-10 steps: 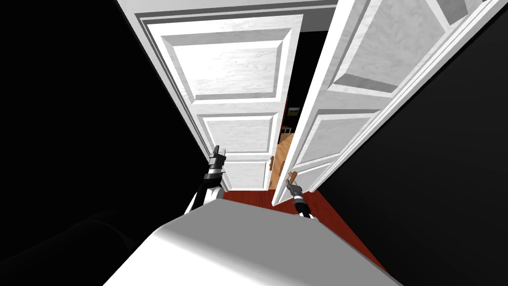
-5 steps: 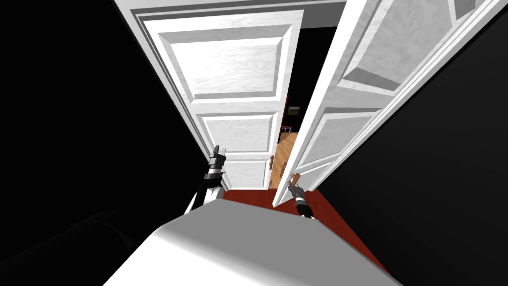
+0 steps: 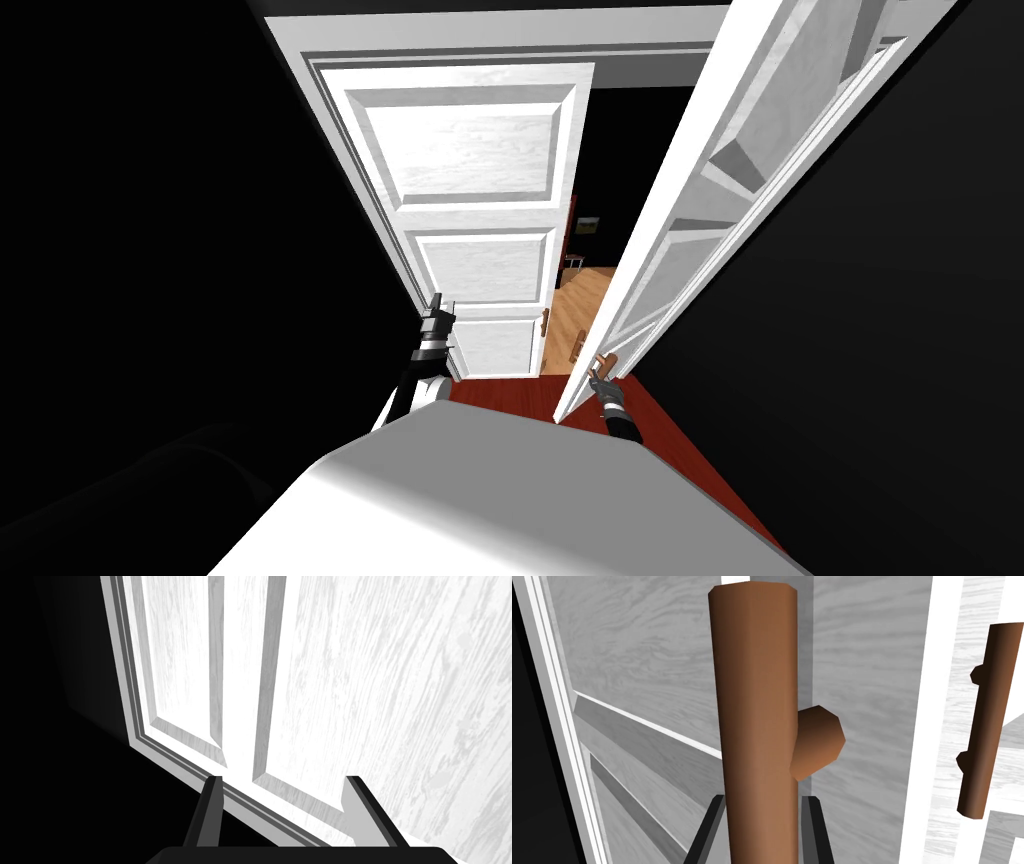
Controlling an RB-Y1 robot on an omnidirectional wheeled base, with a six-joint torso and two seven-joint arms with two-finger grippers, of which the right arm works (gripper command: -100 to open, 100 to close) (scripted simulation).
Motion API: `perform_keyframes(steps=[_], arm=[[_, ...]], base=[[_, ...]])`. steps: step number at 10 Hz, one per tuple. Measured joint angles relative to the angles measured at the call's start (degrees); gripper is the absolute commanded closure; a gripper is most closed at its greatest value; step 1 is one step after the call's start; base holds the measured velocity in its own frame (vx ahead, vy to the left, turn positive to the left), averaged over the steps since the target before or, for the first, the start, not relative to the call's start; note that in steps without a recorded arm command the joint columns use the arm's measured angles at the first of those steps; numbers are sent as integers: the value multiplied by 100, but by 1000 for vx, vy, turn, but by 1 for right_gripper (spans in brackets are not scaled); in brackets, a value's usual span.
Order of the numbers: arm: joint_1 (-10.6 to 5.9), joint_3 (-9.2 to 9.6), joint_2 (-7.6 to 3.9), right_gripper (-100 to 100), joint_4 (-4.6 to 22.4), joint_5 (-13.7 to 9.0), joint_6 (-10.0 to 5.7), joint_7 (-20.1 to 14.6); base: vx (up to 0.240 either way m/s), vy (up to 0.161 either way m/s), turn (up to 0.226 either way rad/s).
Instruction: Pull the door open
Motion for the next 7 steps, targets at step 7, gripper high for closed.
perform_keyframes(steps=[7], arm=[[93, -100, -149, 100, 24, -381, 233, -44]], base=[[-37, 2, -12]])
